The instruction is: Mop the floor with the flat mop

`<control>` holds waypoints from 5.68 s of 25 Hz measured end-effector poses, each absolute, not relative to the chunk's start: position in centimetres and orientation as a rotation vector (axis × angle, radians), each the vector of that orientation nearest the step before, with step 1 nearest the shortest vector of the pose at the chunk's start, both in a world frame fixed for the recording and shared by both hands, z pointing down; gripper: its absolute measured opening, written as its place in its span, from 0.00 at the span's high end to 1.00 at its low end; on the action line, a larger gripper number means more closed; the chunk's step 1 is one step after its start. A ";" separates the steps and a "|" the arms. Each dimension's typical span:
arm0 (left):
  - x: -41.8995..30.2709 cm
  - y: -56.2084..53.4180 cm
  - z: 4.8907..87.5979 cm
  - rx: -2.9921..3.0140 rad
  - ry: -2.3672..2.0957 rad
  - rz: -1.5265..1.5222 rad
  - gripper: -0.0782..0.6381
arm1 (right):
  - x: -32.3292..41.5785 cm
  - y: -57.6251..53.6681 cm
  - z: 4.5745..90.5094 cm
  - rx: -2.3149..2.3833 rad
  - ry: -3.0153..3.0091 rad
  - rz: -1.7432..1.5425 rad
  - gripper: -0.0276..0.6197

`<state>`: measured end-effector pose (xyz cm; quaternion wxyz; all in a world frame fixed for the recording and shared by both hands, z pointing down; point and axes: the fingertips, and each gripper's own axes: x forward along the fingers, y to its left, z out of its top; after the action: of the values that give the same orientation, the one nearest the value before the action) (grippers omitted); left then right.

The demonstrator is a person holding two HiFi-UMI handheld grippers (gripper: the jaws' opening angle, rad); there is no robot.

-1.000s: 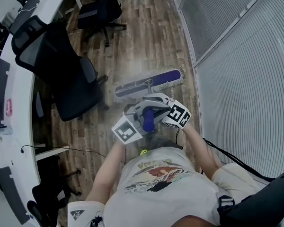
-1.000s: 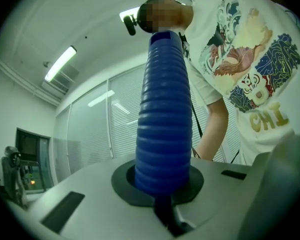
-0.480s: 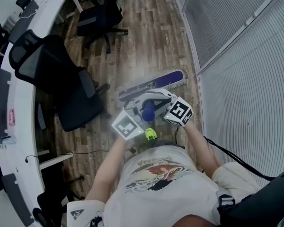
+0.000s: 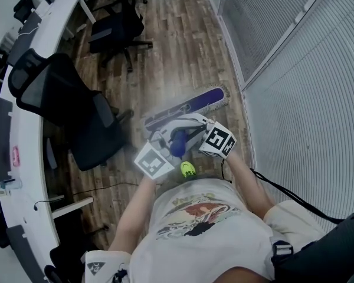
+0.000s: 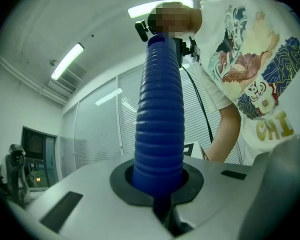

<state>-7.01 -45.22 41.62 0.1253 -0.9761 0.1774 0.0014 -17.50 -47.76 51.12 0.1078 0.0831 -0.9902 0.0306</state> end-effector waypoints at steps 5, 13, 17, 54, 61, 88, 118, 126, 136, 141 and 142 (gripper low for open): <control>-5.5 -40.1 42.9 -2.885 0.430 -0.057 0.82 | -16.4 -42.9 52.7 0.236 -2.878 0.080 0.72; -2.6 -29.3 40.5 -2.806 0.277 -0.102 0.81 | -14.2 -35.6 54.4 0.294 -2.830 0.103 0.71; -1.6 -24.7 41.9 -2.743 0.223 -0.161 0.84 | -13.6 -31.8 55.6 0.306 -2.798 0.098 0.71; 9.9 19.2 43.2 -2.776 0.070 -0.157 0.84 | -2.7 10.6 56.7 0.501 -2.788 0.275 0.67; 14.1 28.3 43.8 -2.791 0.113 -0.187 0.84 | 1.2 20.1 57.0 0.453 -2.802 0.262 0.67; 12.6 37.7 47.9 -2.731 0.054 -0.190 0.84 | -0.2 28.4 60.3 0.360 -2.767 0.072 0.68; -5.3 3.8 44.6 -2.747 0.095 -0.015 0.84 | -16.5 -5.1 59.2 0.417 -2.679 0.141 0.67; -4.5 -4.7 46.3 -2.756 0.111 -0.074 0.84 | -16.0 -13.6 60.3 0.423 -2.706 0.150 0.67; -1.8 -22.6 44.1 -2.762 0.145 -0.093 0.84 | -13.8 -30.8 58.0 0.378 -2.752 0.185 0.67; -0.2 -30.2 44.1 -2.763 0.185 -0.111 0.84 | -12.5 -37.9 58.0 0.328 -2.761 0.181 0.67; 0.1 -31.5 44.2 -2.756 0.191 -0.112 0.84 | -12.2 -39.2 58.1 0.325 -2.764 0.180 0.67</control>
<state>0.11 -31.53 44.18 0.1871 -0.9792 0.0679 -0.0398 -12.20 -39.21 58.08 0.1752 0.1149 -0.9757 0.0634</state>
